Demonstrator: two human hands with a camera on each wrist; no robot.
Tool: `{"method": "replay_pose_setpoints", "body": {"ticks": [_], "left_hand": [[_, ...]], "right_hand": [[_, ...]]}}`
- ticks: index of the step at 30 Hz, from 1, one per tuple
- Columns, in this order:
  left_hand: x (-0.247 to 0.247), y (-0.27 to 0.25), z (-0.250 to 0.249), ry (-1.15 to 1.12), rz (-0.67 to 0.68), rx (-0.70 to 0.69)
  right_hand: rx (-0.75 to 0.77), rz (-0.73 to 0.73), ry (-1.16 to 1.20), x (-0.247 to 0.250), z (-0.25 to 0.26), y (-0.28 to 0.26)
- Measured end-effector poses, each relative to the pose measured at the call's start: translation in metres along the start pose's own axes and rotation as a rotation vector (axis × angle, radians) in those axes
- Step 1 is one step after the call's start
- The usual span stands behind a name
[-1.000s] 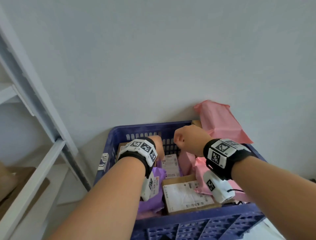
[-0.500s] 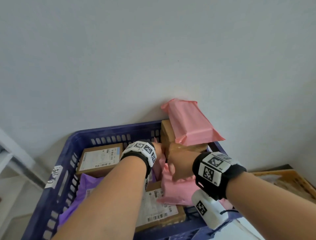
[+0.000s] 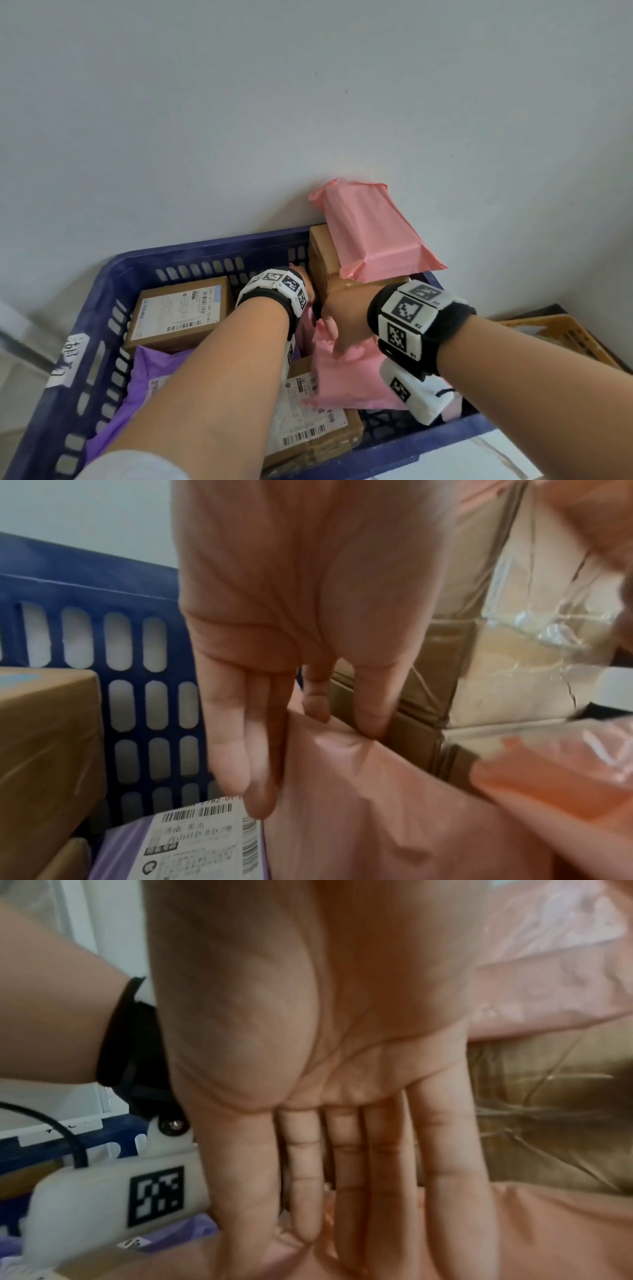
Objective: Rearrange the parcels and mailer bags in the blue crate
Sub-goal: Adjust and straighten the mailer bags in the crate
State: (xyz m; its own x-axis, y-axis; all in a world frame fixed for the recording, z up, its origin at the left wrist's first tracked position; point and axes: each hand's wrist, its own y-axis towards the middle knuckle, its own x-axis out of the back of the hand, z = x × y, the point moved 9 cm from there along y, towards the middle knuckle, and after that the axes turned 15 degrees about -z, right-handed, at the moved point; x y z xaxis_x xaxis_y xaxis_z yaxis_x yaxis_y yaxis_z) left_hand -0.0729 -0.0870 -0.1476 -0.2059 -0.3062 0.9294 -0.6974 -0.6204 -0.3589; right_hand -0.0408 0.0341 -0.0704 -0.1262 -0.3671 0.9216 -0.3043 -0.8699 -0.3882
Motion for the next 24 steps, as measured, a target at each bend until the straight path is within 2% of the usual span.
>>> {"method": "replay_pose_setpoints", "body": {"ticks": [2, 4, 9, 13, 16, 19, 24], "left_hand": [[-0.005, 0.004, 0.002, 0.049, 0.015, 0.014], [-0.006, 0.006, 0.003, 0.088, -0.042, 0.024], [0.000, 0.012, 0.010, 0.039, -0.049, 0.144], [0.008, 0.011, 0.015, 0.068, -0.017, 0.097], [0.025, 0.011, 0.023, 0.054, -0.137, 0.048], [0.045, -0.006, 0.035, -0.017, -0.142, 0.079], [0.077, -0.036, 0.061, -0.195, -0.262, 0.117]], "right_hand": [[0.024, 0.022, -0.024, -0.002, 0.001, 0.003], [0.023, 0.048, 0.009, -0.004, 0.002, 0.003], [0.008, 0.015, 0.063, -0.008, -0.004, 0.011], [0.006, 0.034, 0.057, -0.012, -0.005, 0.013], [0.016, 0.048, 0.034, -0.016, -0.005, 0.015], [0.044, 0.039, 0.017, -0.012, -0.001, 0.012], [0.047, 0.012, -0.083, -0.006, 0.008, 0.008]]}}
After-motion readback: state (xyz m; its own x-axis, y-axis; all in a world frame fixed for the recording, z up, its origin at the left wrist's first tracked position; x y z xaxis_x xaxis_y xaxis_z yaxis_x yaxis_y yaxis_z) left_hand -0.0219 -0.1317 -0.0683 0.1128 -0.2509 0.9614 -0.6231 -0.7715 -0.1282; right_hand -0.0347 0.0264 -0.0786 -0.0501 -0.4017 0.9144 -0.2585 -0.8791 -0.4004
